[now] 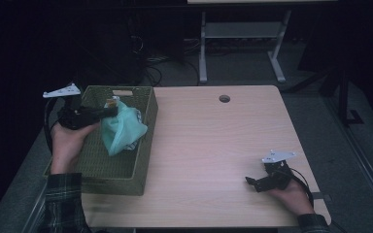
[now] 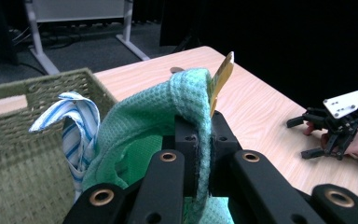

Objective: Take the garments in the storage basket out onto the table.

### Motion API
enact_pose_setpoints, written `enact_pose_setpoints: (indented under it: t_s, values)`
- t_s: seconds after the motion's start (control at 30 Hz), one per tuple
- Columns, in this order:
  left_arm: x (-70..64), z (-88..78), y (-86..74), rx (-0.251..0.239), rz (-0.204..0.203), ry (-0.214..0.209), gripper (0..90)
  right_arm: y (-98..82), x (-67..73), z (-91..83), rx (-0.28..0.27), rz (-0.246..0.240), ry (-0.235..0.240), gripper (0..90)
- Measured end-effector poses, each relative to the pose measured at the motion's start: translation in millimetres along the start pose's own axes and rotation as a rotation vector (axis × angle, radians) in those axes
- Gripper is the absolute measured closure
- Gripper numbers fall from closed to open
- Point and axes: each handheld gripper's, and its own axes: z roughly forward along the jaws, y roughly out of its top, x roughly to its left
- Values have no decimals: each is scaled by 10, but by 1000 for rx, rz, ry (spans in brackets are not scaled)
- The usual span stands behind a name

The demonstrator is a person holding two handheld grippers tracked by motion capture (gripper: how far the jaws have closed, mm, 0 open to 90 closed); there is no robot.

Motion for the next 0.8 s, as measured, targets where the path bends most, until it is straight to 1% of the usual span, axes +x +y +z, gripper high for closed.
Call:
enact_pose_setpoints:
  t_s: [0.03, 0.07, 0.2, 0.23, 0.43, 0.47, 0.63, 0.8]
  values:
    - [0, 0, 0, 0, 0, 0, 851, 0, 0, 0, 0, 0, 0, 0]
    - [-25, 10, 40, -1, 10, -4, 851, 0, 0, 0, 0, 0, 0, 0]
    - [-71, 16, 123, -7, 25, -9, 851, 0, 0, 0, 0, 0, 0, 0]
    - [-82, 13, 144, -6, 30, -10, 851, -1, -5, 1, -2, -6, 0, 0]
    - [-149, 14, 257, -23, 48, -17, 851, 0, 0, 0, 0, 0, 0, 0]
    - [-149, 14, 257, -23, 48, -17, 852, 0, 0, 0, 0, 0, 0, 0]
    - [-222, 20, 375, -32, 70, -29, 852, -1, -5, 1, -2, -4, 0, 0]
    - [-290, 41, 463, -58, 78, -65, 851, -1, -5, 1, -2, -4, 0, 0]
